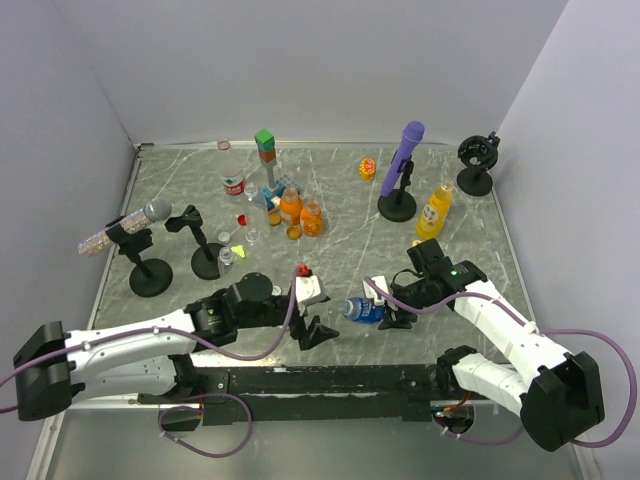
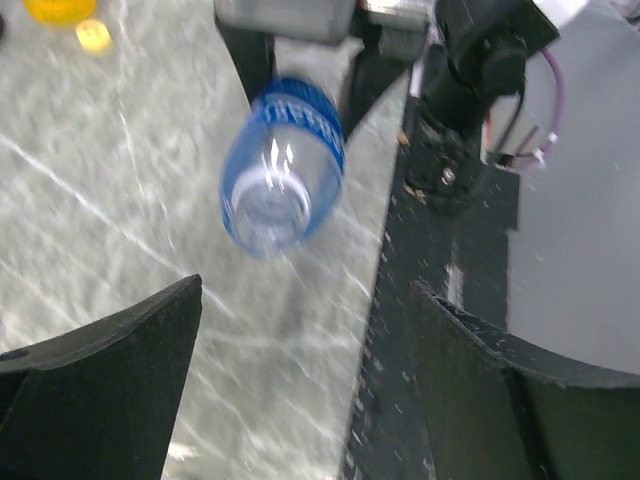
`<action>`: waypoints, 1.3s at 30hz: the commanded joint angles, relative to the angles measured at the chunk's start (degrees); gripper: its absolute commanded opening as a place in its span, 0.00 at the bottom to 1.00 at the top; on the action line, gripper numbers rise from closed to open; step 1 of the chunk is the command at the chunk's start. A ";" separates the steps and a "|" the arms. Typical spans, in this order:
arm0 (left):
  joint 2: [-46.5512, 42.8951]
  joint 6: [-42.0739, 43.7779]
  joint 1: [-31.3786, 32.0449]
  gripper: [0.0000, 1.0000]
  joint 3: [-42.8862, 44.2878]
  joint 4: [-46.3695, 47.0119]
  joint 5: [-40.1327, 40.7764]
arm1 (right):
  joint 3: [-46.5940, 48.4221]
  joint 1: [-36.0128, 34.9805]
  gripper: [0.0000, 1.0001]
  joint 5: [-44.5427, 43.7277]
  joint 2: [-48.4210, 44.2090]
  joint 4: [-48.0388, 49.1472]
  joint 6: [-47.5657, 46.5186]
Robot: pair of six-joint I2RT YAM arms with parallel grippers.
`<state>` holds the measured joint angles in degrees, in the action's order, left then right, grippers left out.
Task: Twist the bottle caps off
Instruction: Place the bottle cap at the center of the board, then place the plastic bottle at the center of the board.
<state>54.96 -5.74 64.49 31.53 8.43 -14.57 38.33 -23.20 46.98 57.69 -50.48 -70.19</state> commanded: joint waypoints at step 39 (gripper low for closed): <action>7.01 -1.11 0.02 0.01 11.18 -3.31 5.24 | 0.43 1.14 0.99 2.59 -6.54 4.42 6.29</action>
<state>65.32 -4.54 64.45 38.46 11.16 -13.02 38.28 -23.07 47.94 53.82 -49.63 -67.66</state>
